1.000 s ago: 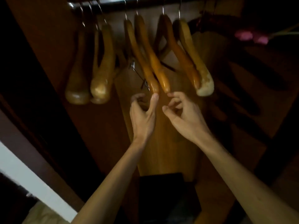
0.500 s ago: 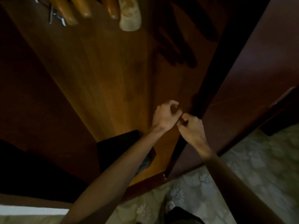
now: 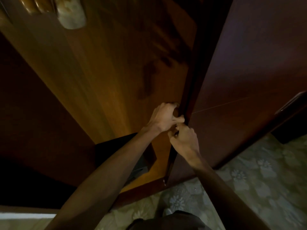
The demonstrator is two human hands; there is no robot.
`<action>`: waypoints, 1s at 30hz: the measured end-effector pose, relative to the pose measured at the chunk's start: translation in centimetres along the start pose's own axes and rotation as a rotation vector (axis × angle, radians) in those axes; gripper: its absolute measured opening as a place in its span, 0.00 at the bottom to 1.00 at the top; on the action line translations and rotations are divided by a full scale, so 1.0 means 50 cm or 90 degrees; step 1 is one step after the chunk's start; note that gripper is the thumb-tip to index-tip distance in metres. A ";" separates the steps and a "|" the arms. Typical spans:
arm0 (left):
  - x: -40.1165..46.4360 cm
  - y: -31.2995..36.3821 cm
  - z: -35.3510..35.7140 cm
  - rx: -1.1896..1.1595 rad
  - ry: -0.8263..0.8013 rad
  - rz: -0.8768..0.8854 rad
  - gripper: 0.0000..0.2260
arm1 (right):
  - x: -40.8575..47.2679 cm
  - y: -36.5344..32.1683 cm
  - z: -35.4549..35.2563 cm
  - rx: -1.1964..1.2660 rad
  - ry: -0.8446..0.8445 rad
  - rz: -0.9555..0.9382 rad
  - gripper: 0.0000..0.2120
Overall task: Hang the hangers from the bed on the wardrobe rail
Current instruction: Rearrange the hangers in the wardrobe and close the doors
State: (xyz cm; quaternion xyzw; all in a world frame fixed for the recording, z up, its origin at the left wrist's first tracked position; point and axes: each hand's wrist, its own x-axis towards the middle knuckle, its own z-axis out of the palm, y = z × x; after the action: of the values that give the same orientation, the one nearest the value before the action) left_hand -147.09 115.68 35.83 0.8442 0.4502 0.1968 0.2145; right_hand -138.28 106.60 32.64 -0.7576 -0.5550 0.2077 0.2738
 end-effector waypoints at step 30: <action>-0.140 -0.128 -0.083 -0.035 0.061 -0.016 0.16 | -0.002 -0.051 0.014 -0.157 -0.156 -0.009 0.04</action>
State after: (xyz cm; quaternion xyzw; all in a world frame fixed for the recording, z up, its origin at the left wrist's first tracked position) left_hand -157.22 113.76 34.84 0.8220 0.4646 0.2464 0.2185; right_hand -140.61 107.22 33.75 -0.7505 -0.6106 0.2274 0.1104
